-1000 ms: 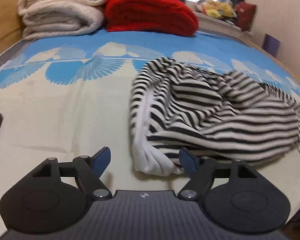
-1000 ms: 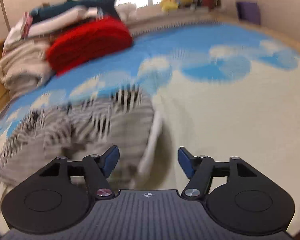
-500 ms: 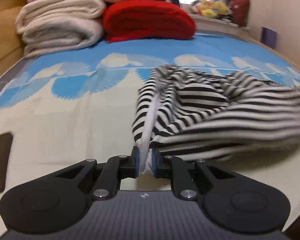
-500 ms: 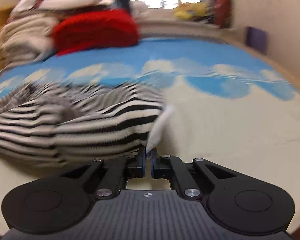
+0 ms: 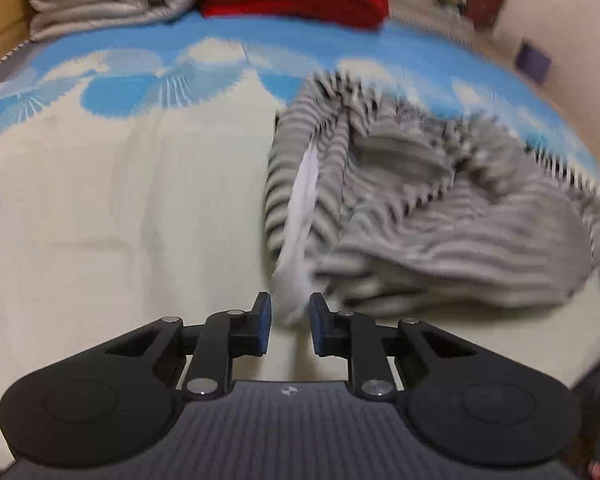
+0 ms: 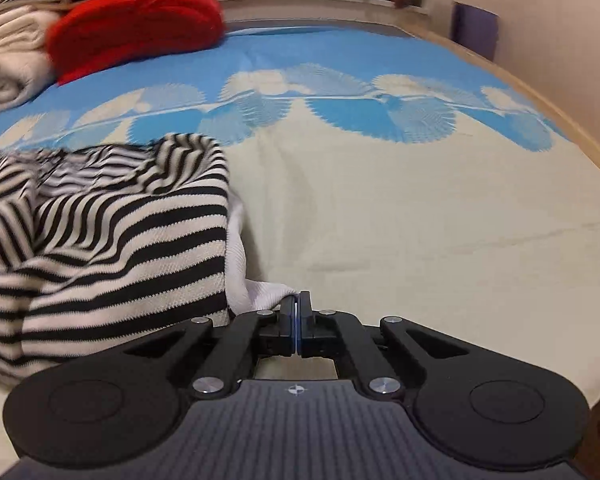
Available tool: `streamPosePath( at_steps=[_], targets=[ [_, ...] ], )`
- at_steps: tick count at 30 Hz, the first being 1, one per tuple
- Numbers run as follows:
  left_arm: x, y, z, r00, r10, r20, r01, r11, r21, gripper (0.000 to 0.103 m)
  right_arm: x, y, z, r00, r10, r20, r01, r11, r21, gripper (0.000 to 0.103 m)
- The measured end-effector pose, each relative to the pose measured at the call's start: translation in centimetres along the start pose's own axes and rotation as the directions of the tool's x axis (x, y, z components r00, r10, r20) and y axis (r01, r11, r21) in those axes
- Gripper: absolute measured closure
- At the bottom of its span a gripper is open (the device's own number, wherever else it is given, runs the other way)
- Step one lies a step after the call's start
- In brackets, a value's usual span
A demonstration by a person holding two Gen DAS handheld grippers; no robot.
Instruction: Fold small clothes
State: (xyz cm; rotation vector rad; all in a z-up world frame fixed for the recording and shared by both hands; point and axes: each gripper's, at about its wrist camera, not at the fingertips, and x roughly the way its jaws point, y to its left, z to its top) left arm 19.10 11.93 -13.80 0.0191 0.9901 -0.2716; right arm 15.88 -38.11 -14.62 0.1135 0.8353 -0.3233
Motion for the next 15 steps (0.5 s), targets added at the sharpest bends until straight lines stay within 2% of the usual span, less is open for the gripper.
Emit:
streamPosePath(
  at_steps=[2,3,4,5,7,8,9,10,12,13,14,15],
  targets=[
    [0.4,-0.4,-0.9,0.994,0.1,-0.047,-0.099,0.995,0.026,0.078,1.7,0.3,-0.1,0.995,0.006,-0.103,-0.013,0.998,-0.062,0.103],
    [0.3,-0.2,-0.9,0.989,0.142,-0.046,-0.141,0.99,0.024,0.077,2.4,0.5,-0.6,0.987,-0.028,-0.155,0.015,0.997,-0.082,0.103],
    [-0.3,0.1,-0.7,0.985,0.169,-0.021,-0.168,0.986,0.013,0.07,2.5,0.7,-0.9,0.983,-0.087,-0.161,0.071,0.992,-0.103,0.1],
    [-1.6,0.6,-0.1,0.985,0.173,0.025,-0.172,0.985,-0.019,0.055,2.0,1.0,-0.9,0.981,-0.14,-0.136,0.123,0.985,-0.124,0.089],
    [-4.1,1.3,1.7,0.978,0.166,0.13,-0.158,0.985,-0.071,0.035,-0.4,1.1,-0.1,0.979,-0.203,-0.004,0.202,0.973,-0.115,0.072],
    [-5.0,1.2,2.9,0.973,0.153,0.176,-0.143,0.988,-0.065,0.028,-1.9,1.3,0.5,0.98,-0.189,0.065,0.195,0.976,-0.101,0.071],
    [-5.5,0.9,4.3,0.969,0.137,0.206,-0.13,0.99,-0.048,0.025,-3.3,1.6,1.5,0.982,-0.141,0.129,0.154,0.984,-0.092,0.071],
    [-5.8,0.4,5.9,0.964,0.109,0.241,-0.108,0.994,-0.017,0.019,-4.6,2.1,2.6,0.983,-0.058,0.174,0.077,0.992,-0.104,0.071],
    [-5.1,-1.4,9.0,0.955,0.042,0.295,-0.064,0.996,0.065,0.012,-5.6,4.1,4.6,0.973,0.121,0.197,-0.084,0.979,-0.185,0.07],
    [-3.9,-2.6,10.7,0.953,-0.007,0.304,-0.032,0.992,0.125,0.008,-5.5,5.6,5.6,0.958,0.214,0.192,-0.162,0.954,-0.253,0.065],
    [-2.4,-3.6,12.0,0.954,-0.043,0.297,-0.009,0.985,0.173,0.007,-4.9,7.0,6.4,0.948,0.264,0.176,-0.2,0.927,-0.316,0.058],
    [-1.0,-4.5,12.7,0.957,-0.067,0.283,0.008,0.978,0.207,0.007,-4.1,8.5,6.9,0.942,0.295,0.16,-0.215,0.898,-0.385,0.056]
  ],
)
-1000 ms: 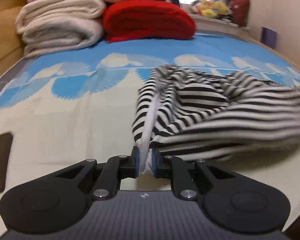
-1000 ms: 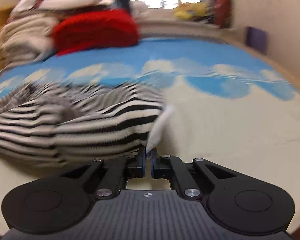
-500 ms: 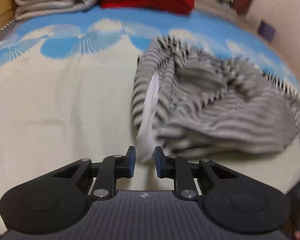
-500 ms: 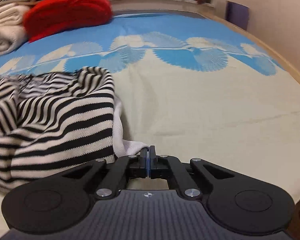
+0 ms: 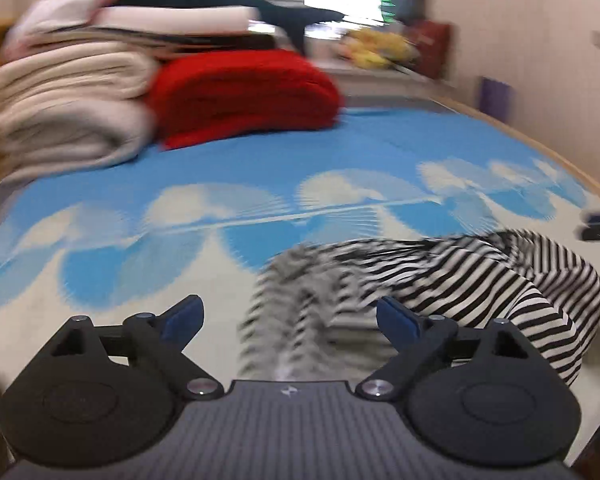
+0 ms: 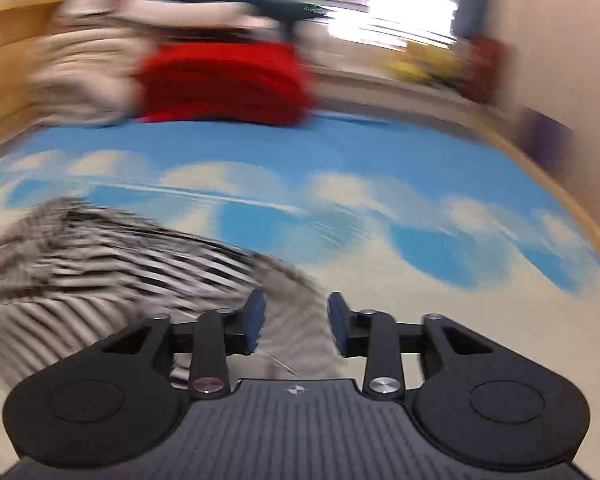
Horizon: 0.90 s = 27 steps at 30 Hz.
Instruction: Fold small clothes
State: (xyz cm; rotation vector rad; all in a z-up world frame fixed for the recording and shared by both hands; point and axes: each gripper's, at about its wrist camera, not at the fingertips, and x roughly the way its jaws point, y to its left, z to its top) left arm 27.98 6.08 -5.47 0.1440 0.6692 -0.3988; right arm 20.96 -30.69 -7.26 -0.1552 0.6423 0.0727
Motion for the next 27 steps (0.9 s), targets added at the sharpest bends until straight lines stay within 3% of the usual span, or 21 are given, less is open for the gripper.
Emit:
streamPosePath(
  at_steps=[2,4,7,9,10,11,12,13,14,17,19,21,22,24,27],
  targets=[
    [4.7,-1.5,1.0,0.996,-0.055,-0.064,0.06,0.996,0.066,0.007,3.1,1.3,0.6,0.999,0.044,-0.017,-0.045,0.99,-0.134,0.052],
    [7.8,-3.1,1.0,0.989,-0.087,-0.119,0.103,0.985,0.137,0.007,7.0,2.5,0.7,0.992,0.084,-0.091,-0.104,0.963,-0.247,0.051],
    [11.9,-5.2,0.4,0.979,-0.114,-0.17,0.158,0.948,0.275,0.007,11.7,3.4,0.0,0.969,0.149,-0.198,-0.211,0.915,-0.343,0.047],
    [13.6,-5.9,-0.6,0.974,-0.124,-0.188,0.179,0.934,0.308,0.011,13.6,4.2,-0.7,0.959,0.161,-0.231,-0.244,0.887,-0.391,0.046],
    [14.3,-6.2,-0.9,0.974,-0.128,-0.188,0.183,0.93,0.317,0.038,14.2,4.6,-1.0,0.957,0.177,-0.23,-0.261,0.871,-0.416,0.049],
    [14.7,-6.3,-1.1,0.966,-0.148,-0.213,0.211,0.925,0.316,0.084,14.3,4.6,-1.1,0.954,0.196,-0.228,-0.279,0.862,-0.424,0.065],
    [15.2,-6.2,-1.0,0.955,-0.165,-0.245,0.234,0.929,0.286,0.092,14.3,4.7,-0.9,0.946,0.226,-0.231,-0.307,0.853,-0.423,0.087],
    [15.1,-5.9,-1.0,0.959,-0.169,-0.229,0.228,0.938,0.263,0.094,14.0,4.7,-0.6,0.945,0.236,-0.226,-0.314,0.849,-0.424,0.099],
    [14.5,-5.6,-0.9,0.966,-0.173,-0.19,0.219,0.942,0.254,0.096,13.4,4.4,-0.1,0.949,0.242,-0.203,-0.308,0.847,-0.432,0.099],
    [12.2,-3.5,0.4,0.976,-0.186,-0.112,0.205,0.957,0.204,0.097,10.4,3.3,1.5,0.95,0.293,-0.106,-0.31,0.854,-0.418,0.1],
    [11.7,-1.8,1.7,0.984,-0.168,-0.064,0.176,0.973,0.148,0.097,9.0,1.7,3.5,0.956,0.291,-0.021,-0.278,0.887,-0.368,0.101],
    [13.1,0.4,3.1,0.991,-0.127,-0.046,0.129,0.991,0.029,0.097,9.9,0.3,5.4,0.972,0.233,0.039,-0.213,0.935,-0.284,0.101],
    [14.6,1.6,3.4,0.991,-0.114,-0.073,0.111,0.993,-0.045,0.094,11.2,-0.6,6.4,0.983,0.175,0.05,-0.16,0.962,-0.221,0.101],
    [17.6,2.4,3.2,0.986,-0.097,-0.133,0.083,0.991,-0.109,0.085,14.5,-2.2,7.0,0.996,0.088,0.009,-0.087,0.991,-0.1,0.101],
    [21.3,1.6,1.8,0.979,-0.009,-0.204,-0.008,0.997,-0.081,0.041,20.8,-2.0,5.3,0.985,0.02,-0.172,-0.024,1.0,-0.016,0.101]
  ],
)
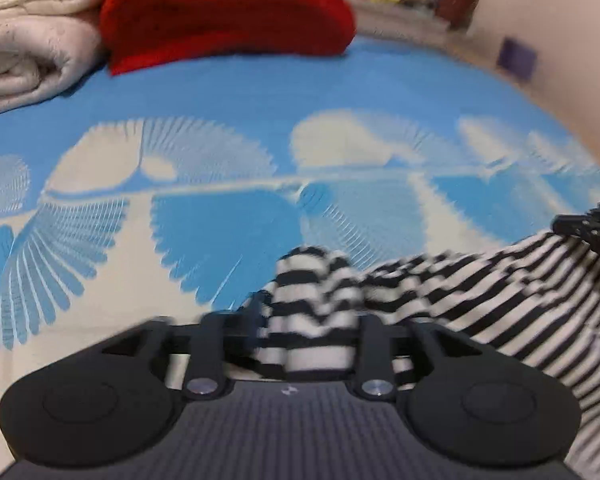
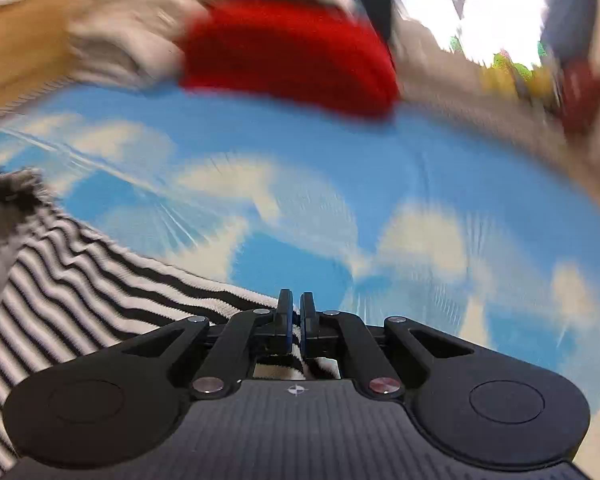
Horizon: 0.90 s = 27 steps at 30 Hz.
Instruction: Fold small clothes
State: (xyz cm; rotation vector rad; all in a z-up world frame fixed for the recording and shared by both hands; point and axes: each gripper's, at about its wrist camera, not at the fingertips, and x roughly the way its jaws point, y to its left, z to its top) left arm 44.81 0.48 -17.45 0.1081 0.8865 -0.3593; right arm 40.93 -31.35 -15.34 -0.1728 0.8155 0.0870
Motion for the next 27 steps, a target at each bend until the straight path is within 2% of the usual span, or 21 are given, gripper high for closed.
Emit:
streamPosePath(
  at_steps=[1,2,3,4,5,6,7,8,11,13,15,17,19,23,25,27],
  targets=[
    [0.2,-0.1,-0.3,0.998,0.06,0.016,-0.06,0.998,0.007,0.014,1.2,0.5,-0.9,0.999,-0.023,-0.033,0.022,1.0,-0.015,0.1],
    [0.0,-0.1,-0.5,0.993,0.112,0.041,-0.113,0.993,0.018,0.002,1.9,1.1,-1.5,0.998,-0.043,-0.038,0.042,0.999,-0.03,0.098],
    [-0.5,0.1,-0.6,0.99,0.131,0.054,-0.133,0.991,0.034,0.0,1.9,1.4,-1.9,0.998,-0.057,-0.011,0.057,0.997,-0.048,0.096],
    [-1.2,0.7,-0.6,0.991,0.123,0.057,-0.126,0.991,0.05,0.0,1.4,1.6,-2.1,0.997,-0.072,0.002,0.072,0.996,-0.059,0.089],
    [-2.1,1.4,-0.6,0.993,0.105,0.052,-0.108,0.993,0.049,0.0,0.8,1.5,-1.9,0.997,-0.083,0.006,0.083,0.995,-0.049,0.075],
    [-3.1,2.0,-0.7,0.994,0.095,0.048,-0.097,0.995,0.032,0.0,-0.4,1.1,-2.0,0.995,-0.098,0.017,0.099,0.995,-0.026,0.067],
    [-4.4,2.9,-0.8,0.995,0.09,0.049,-0.09,0.996,0.01,0.0,-1.5,0.4,-1.7,0.993,-0.109,0.045,0.108,0.994,0.017,0.052],
    [-5.9,3.8,-0.9,0.995,0.084,0.051,-0.083,0.996,-0.014,0.0,-2.6,-0.4,-1.3,0.991,-0.109,0.073,0.104,0.992,0.065,0.049],
    [-10.1,5.5,-2.0,0.994,0.088,0.06,-0.084,0.994,-0.076,0.0,-7.6,-1.6,-0.9,0.985,-0.084,0.151,0.053,0.978,0.201,0.043],
    [-13.1,5.1,-2.9,0.994,0.091,0.067,-0.086,0.994,-0.074,0.0,-10.8,-1.0,-1.3,0.983,-0.072,0.171,0.026,0.965,0.26,0.041],
    [-15.1,4.1,-4.0,0.987,0.1,0.125,-0.096,0.995,-0.037,0.0,-13.3,0.0,-2.1,0.98,-0.063,0.191,0.005,0.957,0.291,0.039],
    [-16.0,3.2,-4.3,0.978,0.078,0.192,-0.074,0.997,-0.028,0.0,-14.7,1.6,-3.2,0.977,-0.056,0.206,-0.006,0.958,0.288,0.036],
    [-15.5,2.8,-3.6,0.98,0.046,0.194,-0.037,0.998,-0.048,0.0,-14.3,2.9,-4.2,0.979,-0.077,0.19,0.02,0.958,0.286,0.034],
    [-12.8,2.7,-1.7,0.991,0.035,0.132,-0.022,0.995,-0.095,0.001,-10.9,3.4,-4.4,0.991,-0.069,0.111,0.035,0.96,0.279,0.035],
    [-11.8,3.0,-1.5,0.996,-0.01,0.091,0.021,0.993,-0.116,0.001,-9.1,2.6,-3.6,0.995,-0.032,0.089,0.01,0.97,0.244,0.036],
    [-11.2,3.2,-1.5,0.996,-0.067,0.059,0.074,0.99,-0.121,0.001,-8.1,1.6,-3.3,0.992,-0.084,0.094,0.057,0.963,0.265,0.036]
  ],
)
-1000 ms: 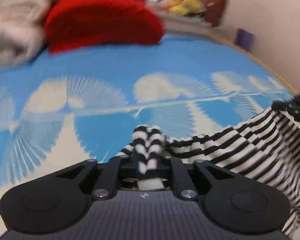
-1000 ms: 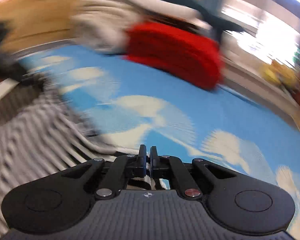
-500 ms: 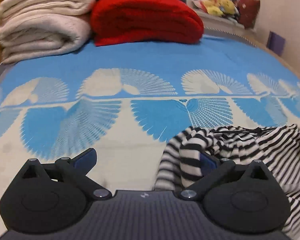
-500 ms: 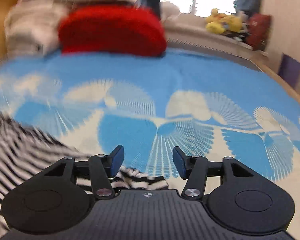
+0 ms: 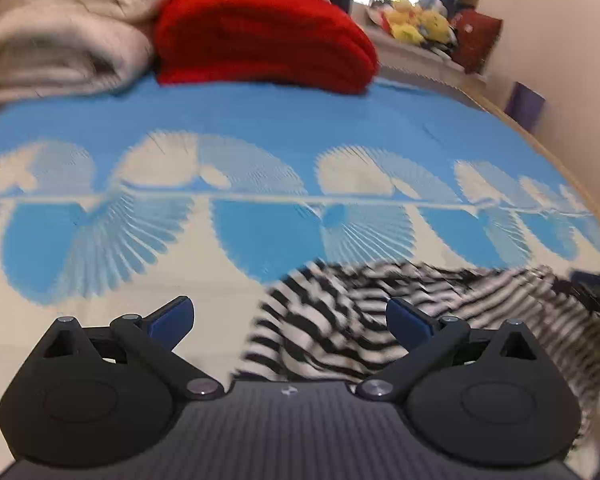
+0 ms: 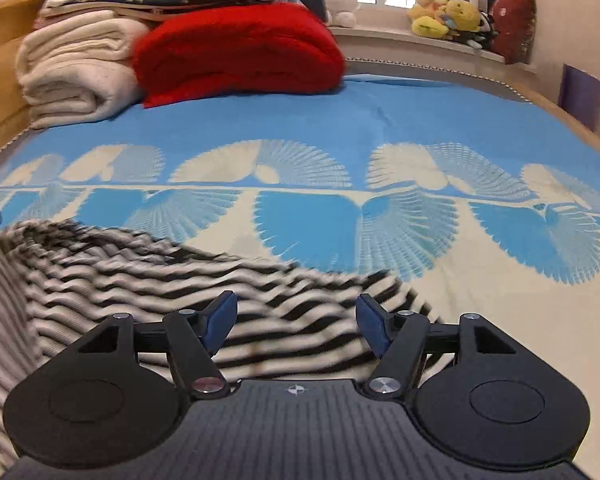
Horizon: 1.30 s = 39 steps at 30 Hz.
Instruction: Fold small clothes
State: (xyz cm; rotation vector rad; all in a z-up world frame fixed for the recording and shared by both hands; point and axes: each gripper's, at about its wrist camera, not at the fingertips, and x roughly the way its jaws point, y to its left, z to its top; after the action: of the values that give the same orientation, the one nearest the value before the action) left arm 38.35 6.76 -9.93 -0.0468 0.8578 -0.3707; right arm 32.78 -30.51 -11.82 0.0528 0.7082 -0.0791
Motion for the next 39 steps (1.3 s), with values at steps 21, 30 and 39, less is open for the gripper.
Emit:
streamPosePath(
  at_steps=[21,30,39],
  targets=[
    [5.9,-1.5,3.2,0.98,-0.175,0.094,0.183,0.979,-0.09,0.0,9.5,-1.1,-1.1,0.988,-0.137,-0.07,0.123,0.977,-0.175,0.098],
    [2.1,2.5,0.9,1.0,0.003,0.02,-0.004,0.999,0.033,0.003,9.3,-2.6,-0.2,0.99,-0.118,-0.081,0.114,0.992,-0.05,0.098],
    [7.1,-0.1,-2.8,0.982,0.182,-0.042,-0.167,0.956,0.241,0.015,9.5,-2.6,-0.3,0.991,-0.119,-0.064,0.117,0.992,-0.038,0.091]
  ],
)
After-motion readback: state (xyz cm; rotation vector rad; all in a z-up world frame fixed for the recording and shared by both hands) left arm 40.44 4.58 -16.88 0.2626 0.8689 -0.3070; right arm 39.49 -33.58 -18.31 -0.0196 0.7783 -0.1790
